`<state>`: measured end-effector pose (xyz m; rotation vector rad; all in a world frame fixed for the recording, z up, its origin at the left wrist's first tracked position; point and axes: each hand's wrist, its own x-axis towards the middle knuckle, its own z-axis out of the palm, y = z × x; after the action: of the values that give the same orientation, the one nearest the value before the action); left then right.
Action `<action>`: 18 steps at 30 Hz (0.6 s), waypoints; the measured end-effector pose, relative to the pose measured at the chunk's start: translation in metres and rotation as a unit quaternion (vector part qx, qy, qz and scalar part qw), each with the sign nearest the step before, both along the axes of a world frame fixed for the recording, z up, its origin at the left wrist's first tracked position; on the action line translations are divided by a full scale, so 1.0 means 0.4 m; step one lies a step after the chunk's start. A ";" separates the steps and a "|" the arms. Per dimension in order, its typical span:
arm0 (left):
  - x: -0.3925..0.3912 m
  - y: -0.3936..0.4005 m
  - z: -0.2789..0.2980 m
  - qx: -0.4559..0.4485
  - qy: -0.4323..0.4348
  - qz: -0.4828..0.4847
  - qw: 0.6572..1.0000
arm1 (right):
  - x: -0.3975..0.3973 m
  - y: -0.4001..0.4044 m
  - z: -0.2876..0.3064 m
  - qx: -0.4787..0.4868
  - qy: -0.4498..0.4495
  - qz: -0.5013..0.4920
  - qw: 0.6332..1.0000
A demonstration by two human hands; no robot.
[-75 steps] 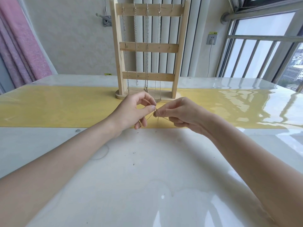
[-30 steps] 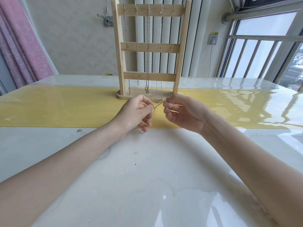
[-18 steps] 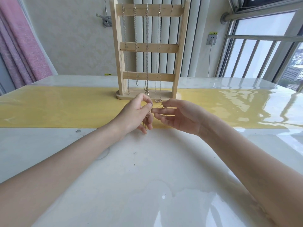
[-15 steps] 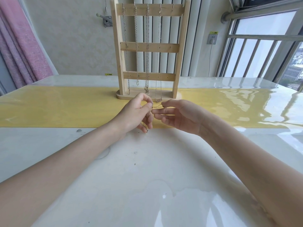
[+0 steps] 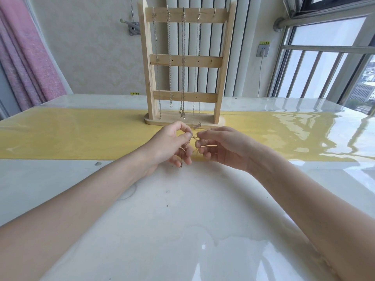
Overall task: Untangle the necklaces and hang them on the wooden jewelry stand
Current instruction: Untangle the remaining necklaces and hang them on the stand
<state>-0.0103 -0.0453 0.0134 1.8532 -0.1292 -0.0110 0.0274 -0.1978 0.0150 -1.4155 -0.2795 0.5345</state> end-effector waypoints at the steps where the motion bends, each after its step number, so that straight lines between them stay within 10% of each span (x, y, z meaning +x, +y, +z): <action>1: 0.000 -0.002 -0.001 -0.002 0.003 0.005 1.000 | 0.001 -0.001 -0.002 -0.004 -0.005 -0.003 1.000; 18: 0.016 0.018 -0.011 -0.008 0.004 0.069 0.998 | 0.018 -0.026 -0.007 -0.156 -0.105 -0.014 0.982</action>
<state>-0.0040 -0.0380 0.0090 1.8420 0.0051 0.0776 0.0347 -0.2084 0.0123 -1.7827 -0.3549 0.4177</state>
